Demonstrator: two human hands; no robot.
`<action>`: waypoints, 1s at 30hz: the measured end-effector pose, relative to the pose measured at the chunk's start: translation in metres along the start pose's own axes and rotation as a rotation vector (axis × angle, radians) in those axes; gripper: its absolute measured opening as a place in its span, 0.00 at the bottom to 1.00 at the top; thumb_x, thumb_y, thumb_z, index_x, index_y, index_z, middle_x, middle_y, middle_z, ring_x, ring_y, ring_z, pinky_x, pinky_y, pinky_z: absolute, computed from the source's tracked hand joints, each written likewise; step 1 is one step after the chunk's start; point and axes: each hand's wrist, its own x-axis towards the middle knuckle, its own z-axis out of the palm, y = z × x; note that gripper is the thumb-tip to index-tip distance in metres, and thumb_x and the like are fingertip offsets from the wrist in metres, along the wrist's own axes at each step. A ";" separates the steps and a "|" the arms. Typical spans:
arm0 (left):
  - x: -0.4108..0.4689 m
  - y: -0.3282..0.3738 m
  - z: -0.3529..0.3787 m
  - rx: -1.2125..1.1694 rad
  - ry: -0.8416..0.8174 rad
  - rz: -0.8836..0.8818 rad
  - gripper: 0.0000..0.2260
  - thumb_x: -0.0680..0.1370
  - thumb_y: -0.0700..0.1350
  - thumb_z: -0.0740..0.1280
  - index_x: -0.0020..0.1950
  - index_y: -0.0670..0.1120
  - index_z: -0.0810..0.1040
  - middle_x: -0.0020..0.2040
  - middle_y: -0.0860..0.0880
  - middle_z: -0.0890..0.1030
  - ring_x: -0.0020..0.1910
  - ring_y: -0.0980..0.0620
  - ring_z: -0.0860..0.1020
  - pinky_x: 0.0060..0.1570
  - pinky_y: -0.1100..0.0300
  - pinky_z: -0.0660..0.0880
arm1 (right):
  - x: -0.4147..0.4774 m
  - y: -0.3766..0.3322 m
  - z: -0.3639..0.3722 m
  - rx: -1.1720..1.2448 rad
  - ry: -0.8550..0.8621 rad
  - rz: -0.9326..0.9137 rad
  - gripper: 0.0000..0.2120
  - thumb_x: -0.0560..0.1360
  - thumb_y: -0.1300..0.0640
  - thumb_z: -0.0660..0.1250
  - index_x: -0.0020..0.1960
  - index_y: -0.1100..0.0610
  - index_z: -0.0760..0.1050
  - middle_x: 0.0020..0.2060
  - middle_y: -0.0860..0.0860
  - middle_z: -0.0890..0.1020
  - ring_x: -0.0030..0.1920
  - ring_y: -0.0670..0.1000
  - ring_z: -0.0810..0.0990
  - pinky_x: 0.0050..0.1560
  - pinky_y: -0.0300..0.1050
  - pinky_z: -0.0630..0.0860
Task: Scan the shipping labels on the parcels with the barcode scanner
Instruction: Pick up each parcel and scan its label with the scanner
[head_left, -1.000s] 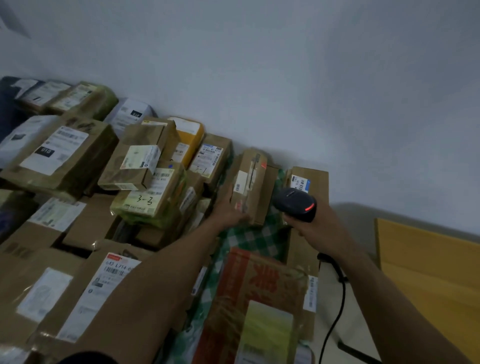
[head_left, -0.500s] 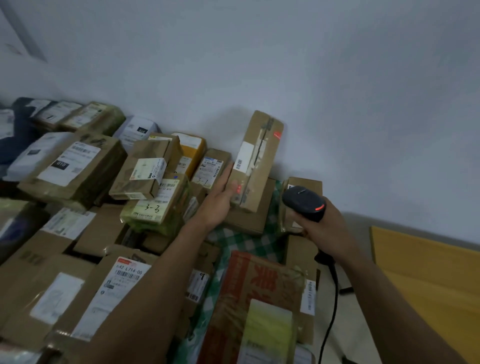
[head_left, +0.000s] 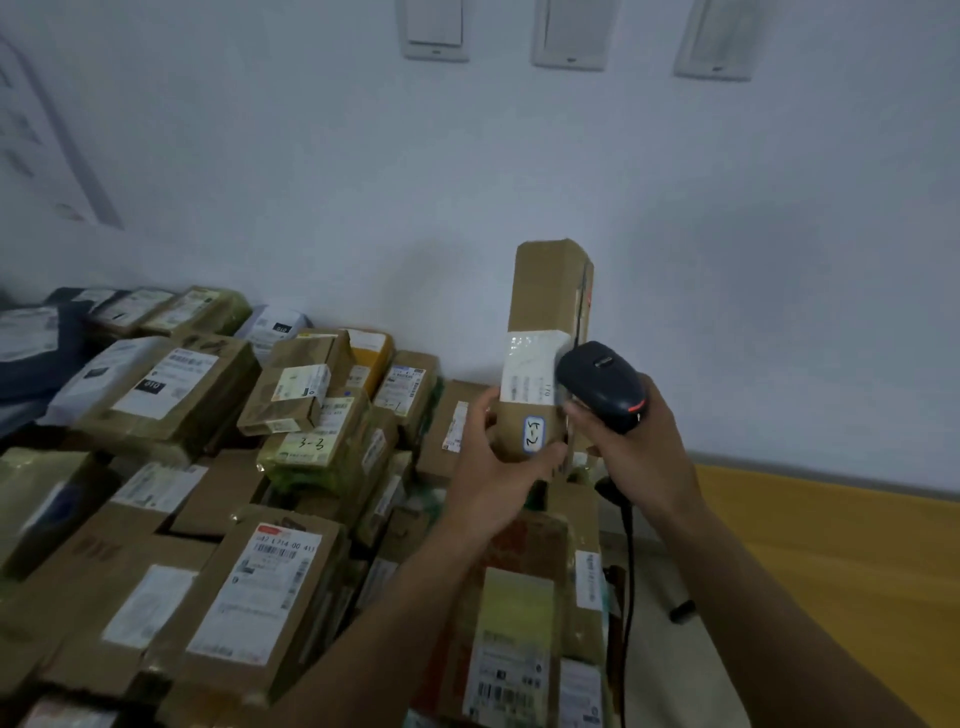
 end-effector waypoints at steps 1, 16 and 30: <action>-0.007 -0.001 0.003 0.009 -0.021 0.023 0.36 0.72 0.46 0.81 0.73 0.59 0.67 0.65 0.61 0.76 0.58 0.68 0.78 0.57 0.58 0.82 | -0.006 -0.001 -0.001 0.027 0.006 -0.002 0.23 0.71 0.50 0.81 0.62 0.46 0.76 0.52 0.41 0.85 0.52 0.43 0.85 0.56 0.59 0.84; -0.050 0.025 -0.017 -0.224 -0.276 -0.064 0.36 0.77 0.56 0.74 0.80 0.65 0.60 0.70 0.49 0.80 0.67 0.43 0.80 0.62 0.38 0.78 | -0.045 -0.017 -0.024 0.278 -0.105 0.087 0.26 0.70 0.60 0.79 0.66 0.58 0.77 0.52 0.58 0.88 0.50 0.61 0.88 0.47 0.54 0.83; -0.046 0.044 -0.048 0.150 -0.037 0.093 0.39 0.70 0.51 0.82 0.77 0.66 0.68 0.65 0.62 0.80 0.61 0.62 0.79 0.50 0.67 0.80 | -0.058 -0.026 -0.024 -0.075 -0.093 -0.079 0.17 0.76 0.52 0.77 0.61 0.43 0.75 0.50 0.44 0.86 0.49 0.48 0.87 0.47 0.48 0.81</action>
